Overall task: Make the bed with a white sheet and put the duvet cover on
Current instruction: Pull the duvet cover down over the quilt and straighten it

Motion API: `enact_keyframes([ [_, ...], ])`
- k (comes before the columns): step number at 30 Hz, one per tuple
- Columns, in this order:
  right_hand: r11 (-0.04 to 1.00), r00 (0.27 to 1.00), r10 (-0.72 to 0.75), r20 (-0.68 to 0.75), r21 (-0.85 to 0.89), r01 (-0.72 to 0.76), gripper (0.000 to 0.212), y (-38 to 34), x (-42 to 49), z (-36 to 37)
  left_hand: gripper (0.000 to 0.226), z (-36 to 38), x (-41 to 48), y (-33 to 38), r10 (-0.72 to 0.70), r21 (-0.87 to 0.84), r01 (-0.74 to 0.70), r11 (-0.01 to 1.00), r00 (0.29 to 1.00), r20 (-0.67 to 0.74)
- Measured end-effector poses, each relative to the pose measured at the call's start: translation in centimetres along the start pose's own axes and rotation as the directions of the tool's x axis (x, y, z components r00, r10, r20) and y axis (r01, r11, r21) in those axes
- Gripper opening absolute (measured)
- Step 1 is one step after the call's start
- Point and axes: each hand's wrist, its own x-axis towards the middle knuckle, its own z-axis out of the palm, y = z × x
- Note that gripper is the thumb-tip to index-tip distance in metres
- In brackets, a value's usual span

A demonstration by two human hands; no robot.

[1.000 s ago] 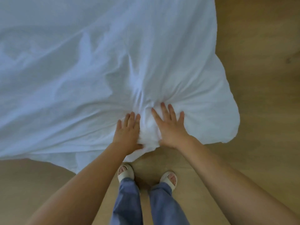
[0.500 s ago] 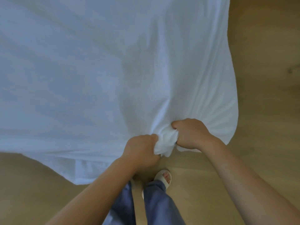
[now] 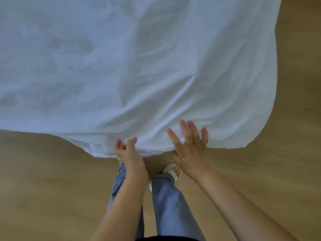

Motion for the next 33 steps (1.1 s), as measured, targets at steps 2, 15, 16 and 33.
enact_keyframes([
  [2, 0.969, 0.970, -0.238, 0.049, -0.055, 0.241, 0.065, -0.8, 1.9, 0.3, 0.098, 0.1, 1.6, 1.2, -0.262, -0.165, 0.258, 0.952, 0.965, -0.003],
  [15, 0.919, 0.899, -0.390, 0.197, 0.018, 0.395, 0.111, -7.5, 8.4, -4.2, 0.007, -2.9, 1.9, 10.8, 0.126, -0.421, -0.075, 0.904, 0.988, 0.095],
  [16, 0.926, 0.919, -0.376, 0.118, 0.049, 0.373, 0.105, -8.3, 9.5, -4.6, 0.009, -3.0, 1.1, 12.5, 0.231, -0.407, -0.165, 0.898, 0.966, 0.117],
  [33, 0.938, 0.851, -0.330, 0.408, 0.038, 0.345, 0.054, -11.3, 26.8, -5.8, 0.074, -7.4, 11.2, 16.1, -0.294, -0.818, 0.409, 0.404, 0.905, 0.308],
])
